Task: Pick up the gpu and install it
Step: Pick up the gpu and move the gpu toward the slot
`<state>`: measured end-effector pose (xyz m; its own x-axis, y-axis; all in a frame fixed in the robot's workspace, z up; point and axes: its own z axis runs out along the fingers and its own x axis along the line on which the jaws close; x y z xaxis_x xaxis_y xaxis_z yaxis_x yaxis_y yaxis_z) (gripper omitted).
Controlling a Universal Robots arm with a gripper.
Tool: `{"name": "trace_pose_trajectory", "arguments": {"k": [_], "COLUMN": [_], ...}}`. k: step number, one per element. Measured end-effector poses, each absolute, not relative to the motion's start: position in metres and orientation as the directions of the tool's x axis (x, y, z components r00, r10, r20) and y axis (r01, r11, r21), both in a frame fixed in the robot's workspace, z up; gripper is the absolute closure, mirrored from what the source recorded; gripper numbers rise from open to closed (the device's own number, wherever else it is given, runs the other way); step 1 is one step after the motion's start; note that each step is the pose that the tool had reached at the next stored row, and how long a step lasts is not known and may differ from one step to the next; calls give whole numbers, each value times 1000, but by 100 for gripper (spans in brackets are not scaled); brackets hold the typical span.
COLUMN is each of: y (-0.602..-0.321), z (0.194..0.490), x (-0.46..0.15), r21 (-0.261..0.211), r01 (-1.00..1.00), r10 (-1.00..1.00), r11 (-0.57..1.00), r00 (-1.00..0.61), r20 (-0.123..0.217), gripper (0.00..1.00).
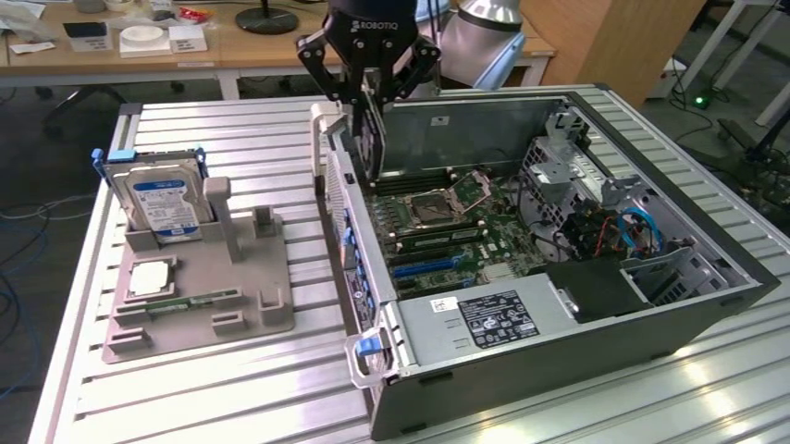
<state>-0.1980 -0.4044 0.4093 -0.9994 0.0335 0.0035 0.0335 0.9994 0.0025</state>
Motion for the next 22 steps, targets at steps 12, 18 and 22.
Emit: {"name": "trace_pose_trajectory", "arguments": {"k": [12, 18, 22], "y": [-404, -404, -404], "z": [408, 407, 406], "x": [-180, -171, -164], "r21": [3, 3, 3], "r01": [32, 32, 32], "r10": [32, 32, 32], "r11": [999, 999, 999], "r00": [-999, -999, -999], "r20": [-3, -7, -9], "gripper": [73, 73, 73]}}
